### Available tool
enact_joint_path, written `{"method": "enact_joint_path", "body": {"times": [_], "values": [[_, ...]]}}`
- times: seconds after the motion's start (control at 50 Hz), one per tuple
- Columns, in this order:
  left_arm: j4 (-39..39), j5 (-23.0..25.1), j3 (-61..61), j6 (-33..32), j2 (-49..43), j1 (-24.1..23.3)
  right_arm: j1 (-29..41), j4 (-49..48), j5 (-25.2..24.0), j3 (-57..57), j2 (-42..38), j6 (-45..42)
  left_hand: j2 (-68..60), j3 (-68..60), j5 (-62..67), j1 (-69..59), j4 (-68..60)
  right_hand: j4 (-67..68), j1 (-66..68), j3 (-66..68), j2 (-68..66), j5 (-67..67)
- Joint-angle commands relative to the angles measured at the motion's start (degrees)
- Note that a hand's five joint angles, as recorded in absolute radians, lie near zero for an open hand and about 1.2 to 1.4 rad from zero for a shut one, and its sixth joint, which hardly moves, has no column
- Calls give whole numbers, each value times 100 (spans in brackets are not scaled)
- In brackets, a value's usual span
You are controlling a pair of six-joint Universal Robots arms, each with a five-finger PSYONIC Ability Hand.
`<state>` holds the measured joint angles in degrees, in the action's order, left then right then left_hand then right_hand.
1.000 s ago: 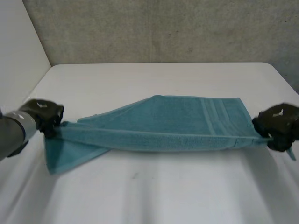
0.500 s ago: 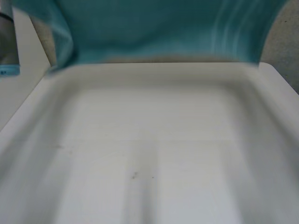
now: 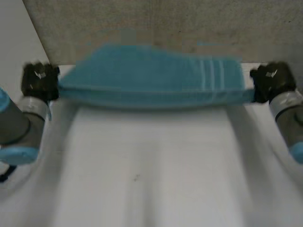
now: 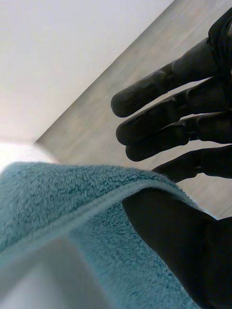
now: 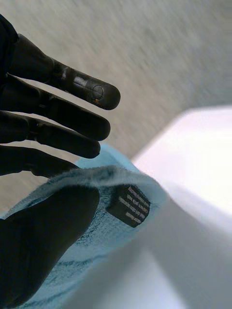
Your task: Fold the laundry
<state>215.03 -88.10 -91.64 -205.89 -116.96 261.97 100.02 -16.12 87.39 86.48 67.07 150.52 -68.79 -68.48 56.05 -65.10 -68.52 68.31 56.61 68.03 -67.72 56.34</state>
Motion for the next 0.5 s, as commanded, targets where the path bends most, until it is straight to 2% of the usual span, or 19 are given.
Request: {"method": "enact_joint_path", "body": {"times": [0.02,0.1,0.14,0.18,0.24,0.26,0.28,0.3,0.32,0.34,0.36,0.38,0.4,0.42,0.44,0.46,0.5], "values": [[-22,3,-608,-170,-451,-5,-8,135,16,579,-397,-145,-1121,-1152,1395,-1490,-1148,1169,2339,1197,-1228,1366],[-93,-6,-944,-478,-363,-5,-43,397,-20,791,-275,-285,-1121,-1152,1395,-1490,-1148,1169,2339,1197,-1228,1366],[-311,-23,-1285,-898,-49,21,-52,610,-20,844,-72,-374,-1121,-1152,1395,-1490,-1148,1169,2339,1197,-1228,1366],[-486,-41,-1452,-1100,188,30,-113,1161,-81,949,558,-566,-1121,-1152,1395,-1490,-1148,1169,2339,1197,-1228,1366],[-1004,-59,-1698,-1435,619,82,-211,1515,-152,967,798,-734,-1121,-1152,1395,-1490,-1148,1169,2339,1197,-1228,1366],[-1007,-59,-1700,-1436,621,83,-332,1933,-230,1011,981,-995,-1121,-1152,1395,-1490,-1148,1169,2339,1197,-1228,1366],[-1398,-59,-1821,-1567,839,118,-464,2407,-326,1046,1122,-1381,-1121,-1152,1395,-1490,-1148,1169,2339,1197,-1228,1366],[-1889,-67,-1901,-1672,1111,170,-465,2412,-327,1046,1124,-1384,-1121,-1152,1395,-1490,-1148,1169,2339,1197,-1228,1366],[-1894,-67,-1902,-1673,1114,171,-605,2934,-423,1125,1289,-1907,-1121,-1152,1395,-1490,-1148,1169,2339,1197,-1228,1366],[-2443,-67,-1937,-1760,1435,205,-771,3461,-494,1238,1473,-2504,-1121,-1152,1395,-1490,-1148,1169,2339,1197,-1228,1366],[-3075,-59,-1937,-1831,1708,232,-773,3466,-494,1240,1475,-2509,-1121,-1152,1395,-1490,-1148,1169,2339,1197,-1228,1366],[-3081,-59,-1937,-1832,1711,232,-973,3884,-494,1379,1623,-3075,-1121,-1152,1395,-1490,-1148,1169,2339,1197,-1228,1366],[-3742,-50,-1902,-1893,1929,250,-1184,4280,-512,1519,1746,-3585,-1121,-1152,1395,-1490,-1148,1169,2339,1197,-1228,1366],[-4314,-15,-1841,-1928,2096,276,-1186,4284,-512,1521,1748,-3591,-1121,-1152,1395,-1490,-1148,1169,2339,1197,-1228,1366],[-4320,-15,-1840,-1928,2098,276,-1334,4475,-547,1573,1843,-3956,-1121,-1152,1395,-1490,-1148,1169,2339,1197,-1228,1366],[-4755,11,-1762,-1928,2211,293,-1336,4477,-547,1574,1844,-3960,-1121,-1152,1395,-1490,-1148,1169,2339,1197,-1228,1366],[-4916,20,-1648,-1920,2264,294,-1467,4364,-608,1539,1906,-4013,-1121,-1152,1395,-1490,-1148,1169,2339,1197,-1228,1366]]}}
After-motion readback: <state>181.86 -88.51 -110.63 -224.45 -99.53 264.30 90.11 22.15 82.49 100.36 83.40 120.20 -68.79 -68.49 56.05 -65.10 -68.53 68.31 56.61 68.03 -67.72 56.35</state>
